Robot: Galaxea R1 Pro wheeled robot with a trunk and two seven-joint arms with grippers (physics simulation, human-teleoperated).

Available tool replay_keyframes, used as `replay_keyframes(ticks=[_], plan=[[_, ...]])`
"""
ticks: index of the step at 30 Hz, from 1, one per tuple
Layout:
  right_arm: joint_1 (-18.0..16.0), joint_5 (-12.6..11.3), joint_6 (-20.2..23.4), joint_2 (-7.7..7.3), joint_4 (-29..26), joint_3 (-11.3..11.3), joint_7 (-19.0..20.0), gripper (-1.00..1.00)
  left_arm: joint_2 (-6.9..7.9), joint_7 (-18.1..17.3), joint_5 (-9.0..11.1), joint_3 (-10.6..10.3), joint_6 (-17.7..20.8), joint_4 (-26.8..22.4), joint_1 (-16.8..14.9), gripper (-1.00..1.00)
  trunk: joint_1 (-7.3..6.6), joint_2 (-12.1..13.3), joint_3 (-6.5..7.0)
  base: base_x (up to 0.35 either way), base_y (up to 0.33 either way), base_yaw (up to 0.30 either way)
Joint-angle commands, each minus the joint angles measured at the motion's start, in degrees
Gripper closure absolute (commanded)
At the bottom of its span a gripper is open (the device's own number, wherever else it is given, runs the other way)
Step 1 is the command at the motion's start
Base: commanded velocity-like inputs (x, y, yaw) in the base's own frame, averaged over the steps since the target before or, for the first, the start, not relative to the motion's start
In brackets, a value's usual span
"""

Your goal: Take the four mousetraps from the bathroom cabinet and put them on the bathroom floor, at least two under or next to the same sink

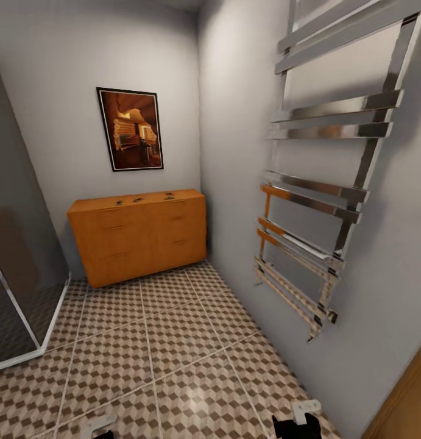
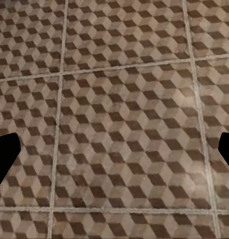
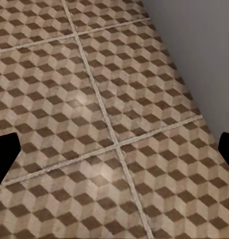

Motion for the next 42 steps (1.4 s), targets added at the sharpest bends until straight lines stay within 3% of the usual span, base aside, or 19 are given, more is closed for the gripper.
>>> replay_keyframes(ticks=[1, 18, 35, 42], plan=[[0.0, 0.6, -0.1, -0.02, 0.0, 0.0, 0.0, -1.0, -0.03, 0.1, 0.0, 0.1, -0.1, 0.1, -0.1, -1.0, 0.03, 0.0, -0.06, 0.323, 0.152, 0.295], [0.0, 0.6, -0.1, -0.02, 0.0, 0.0, 0.0, -1.0, 0.06, -0.1, 0.0, 0.1, -0.1, 0.3, -0.1, -1.0, 0.03, 0.0, -0.06, 0.325, 0.086, 0.288], [0.0, 0.6, -0.1, -0.02, 0.0, 0.0, 0.2, -1.0, -0.13, 0.0, -0.1, 0.1, -0.1, 0.3, -0.1, -1.0, 0.03, 0.0, -0.06, 0.33, 0.0, 0.014], [0.0, 0.6, -0.1, -0.02, 0.0, 0.0, 0.2, -1.0, -0.19, 0.1, -0.1, 0.2, -0.2, 0.3, -0.1, -1.0, 0.03, 0.0, -0.06, 0.129, 0.0, 0.207]])
